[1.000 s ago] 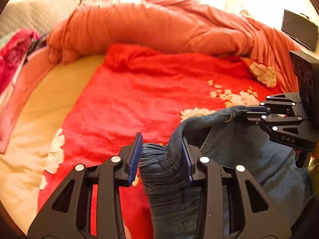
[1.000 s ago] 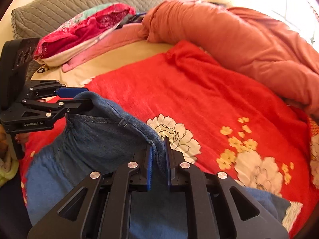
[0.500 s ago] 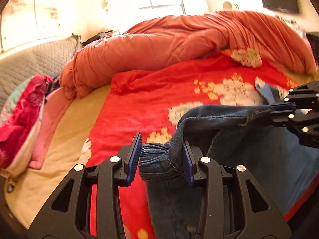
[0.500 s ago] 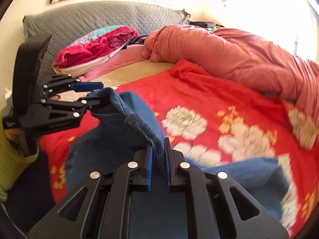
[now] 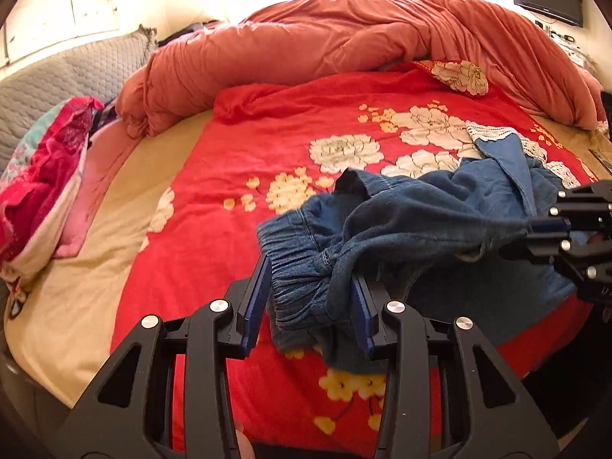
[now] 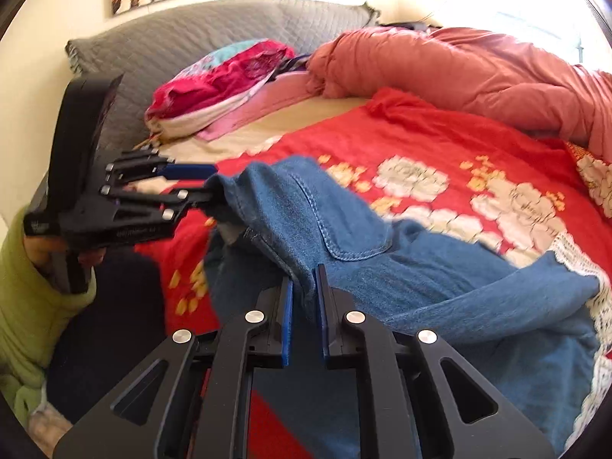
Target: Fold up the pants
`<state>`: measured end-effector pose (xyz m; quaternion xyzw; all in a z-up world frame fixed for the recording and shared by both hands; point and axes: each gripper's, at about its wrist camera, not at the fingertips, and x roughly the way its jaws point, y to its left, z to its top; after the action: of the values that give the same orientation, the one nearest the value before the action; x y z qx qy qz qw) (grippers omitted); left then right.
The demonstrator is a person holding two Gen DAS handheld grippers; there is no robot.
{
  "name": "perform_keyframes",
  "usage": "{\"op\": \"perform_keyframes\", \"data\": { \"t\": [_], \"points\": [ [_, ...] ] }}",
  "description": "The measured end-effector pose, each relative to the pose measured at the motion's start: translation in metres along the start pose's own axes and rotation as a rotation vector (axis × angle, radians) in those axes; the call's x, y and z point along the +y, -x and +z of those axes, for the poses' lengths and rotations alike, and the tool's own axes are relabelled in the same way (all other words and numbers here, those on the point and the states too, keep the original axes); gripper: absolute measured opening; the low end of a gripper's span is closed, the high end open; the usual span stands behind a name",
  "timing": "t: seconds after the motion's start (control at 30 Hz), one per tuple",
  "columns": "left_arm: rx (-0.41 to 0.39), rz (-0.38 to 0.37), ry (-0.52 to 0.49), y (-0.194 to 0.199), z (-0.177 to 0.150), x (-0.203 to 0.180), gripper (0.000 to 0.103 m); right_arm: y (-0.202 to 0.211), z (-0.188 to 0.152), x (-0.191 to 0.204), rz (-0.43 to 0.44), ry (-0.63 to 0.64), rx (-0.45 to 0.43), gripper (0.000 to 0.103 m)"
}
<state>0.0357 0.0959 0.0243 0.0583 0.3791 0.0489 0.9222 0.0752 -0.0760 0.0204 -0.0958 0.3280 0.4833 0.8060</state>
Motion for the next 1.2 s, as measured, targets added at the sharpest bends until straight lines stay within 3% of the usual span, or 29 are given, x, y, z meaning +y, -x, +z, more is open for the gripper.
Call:
{"op": "perform_keyframes", "data": {
  "t": [0.17,0.27,0.5,0.67,0.9,0.97,1.07,1.2],
  "points": [
    [0.091,0.0,0.054,-0.012,-0.011,0.011,0.041,-0.021,-0.013,0.015,0.019,0.047,0.098,0.013],
    [0.104,-0.022,0.085,-0.012,-0.013,0.016,0.044,-0.032,-0.022,0.02,0.036,0.052,0.138,0.014],
    [0.141,-0.166,0.268,-0.006,-0.034,0.049,0.049,-0.029,-0.024,0.022,0.106,0.049,0.156,0.018],
    [0.062,-0.175,0.29,0.019,-0.025,0.041,0.049,-0.031,-0.027,0.028,0.146,0.059,0.177,0.026],
    [-0.066,-0.288,0.382,0.035,0.008,0.027,0.048,-0.034,-0.03,0.032,0.176,0.059,0.198,0.034],
    [-0.033,-0.276,0.357,0.025,0.012,0.018,0.048,-0.032,-0.03,0.032,0.186,0.061,0.196,0.036],
    [0.106,-0.185,0.289,-0.008,0.003,0.003,0.048,-0.021,-0.024,0.028,0.208,0.052,0.172,0.037],
    [0.181,-0.114,0.265,-0.032,-0.016,0.003,0.048,0.008,-0.012,0.006,0.186,-0.01,0.059,0.038]
  ]
}}
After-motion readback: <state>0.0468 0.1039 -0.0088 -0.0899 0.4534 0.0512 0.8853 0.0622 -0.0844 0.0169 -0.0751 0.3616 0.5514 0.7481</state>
